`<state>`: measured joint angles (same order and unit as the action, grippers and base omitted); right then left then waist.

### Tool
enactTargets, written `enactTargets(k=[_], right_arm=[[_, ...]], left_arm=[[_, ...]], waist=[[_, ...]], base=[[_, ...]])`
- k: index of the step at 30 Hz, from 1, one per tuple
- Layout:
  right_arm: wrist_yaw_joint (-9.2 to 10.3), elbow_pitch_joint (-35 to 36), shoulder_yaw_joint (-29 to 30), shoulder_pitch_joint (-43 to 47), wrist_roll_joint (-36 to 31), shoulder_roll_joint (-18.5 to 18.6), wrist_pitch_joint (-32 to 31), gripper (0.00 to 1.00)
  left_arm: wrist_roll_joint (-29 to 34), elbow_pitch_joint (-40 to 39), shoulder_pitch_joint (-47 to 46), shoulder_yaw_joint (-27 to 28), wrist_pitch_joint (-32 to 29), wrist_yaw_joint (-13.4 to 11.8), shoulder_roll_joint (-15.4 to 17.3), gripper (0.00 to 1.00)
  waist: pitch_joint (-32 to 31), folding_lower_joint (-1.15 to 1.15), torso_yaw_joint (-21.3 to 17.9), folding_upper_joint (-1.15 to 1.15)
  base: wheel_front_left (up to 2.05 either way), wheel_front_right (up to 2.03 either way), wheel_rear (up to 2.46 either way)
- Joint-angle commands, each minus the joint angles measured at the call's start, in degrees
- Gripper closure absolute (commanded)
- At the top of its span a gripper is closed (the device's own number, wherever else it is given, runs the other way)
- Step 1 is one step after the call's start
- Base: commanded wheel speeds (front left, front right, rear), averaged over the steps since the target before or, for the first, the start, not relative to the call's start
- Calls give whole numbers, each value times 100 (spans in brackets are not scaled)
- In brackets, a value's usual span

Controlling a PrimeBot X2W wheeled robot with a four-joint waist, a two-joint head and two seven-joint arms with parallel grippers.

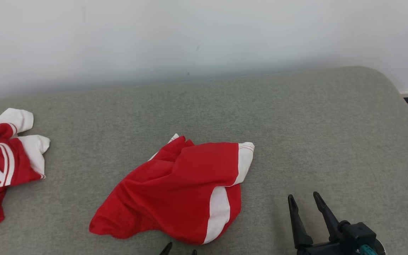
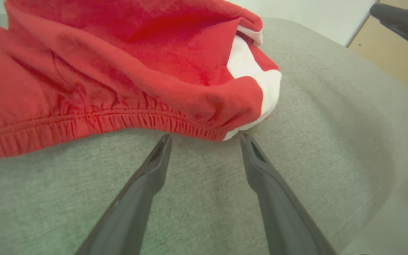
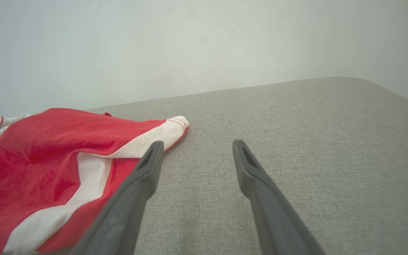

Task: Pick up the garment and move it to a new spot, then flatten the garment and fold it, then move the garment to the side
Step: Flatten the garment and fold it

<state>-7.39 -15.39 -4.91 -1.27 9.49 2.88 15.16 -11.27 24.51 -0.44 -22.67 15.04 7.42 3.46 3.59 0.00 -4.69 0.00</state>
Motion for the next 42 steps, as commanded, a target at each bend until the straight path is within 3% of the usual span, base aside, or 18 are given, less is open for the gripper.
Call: enactTargets(k=[1,11,13,14,15,24,35,42], right_arm=[[-20,14,15,-54,-36,-5,9,0],[-20,36,110,-100,-80,-5,9,0],[-20,35,122,-101,-83,-5,9,0],[-20,33,131,-98,-86,-5,9,0],[-20,30,140,-93,-89,-5,9,0],[-20,53,211,-1,-75,-3,9,0],[-20,29,148,122,80,-5,8,0],[-20,2,170,135,102,-5,8,0]], left_arm=[[-121,128,-151,-70,10,3,4,0],[-477,795,-702,-249,10,-1,-12,0],[-524,923,-793,-280,10,-1,-21,51],[-545,962,-850,-295,10,-1,-25,71],[-572,984,-895,-303,10,-1,-28,100],[-543,512,-817,55,9,-1,33,100],[-306,-490,-121,600,9,-1,713,100],[-207,-580,369,784,9,-87,1044,100]], waist=[[58,0,-114,0],[202,0,-466,0],[210,0,-470,0],[212,0,-463,0],[212,0,-454,0],[135,0,-202,0],[24,0,337,0],[58,0,510,0]], base=[[0,0,0],[0,0,0],[0,0,0],[0,0,0],[0,0,0],[0,0,0],[0,0,0],[0,0,0]])
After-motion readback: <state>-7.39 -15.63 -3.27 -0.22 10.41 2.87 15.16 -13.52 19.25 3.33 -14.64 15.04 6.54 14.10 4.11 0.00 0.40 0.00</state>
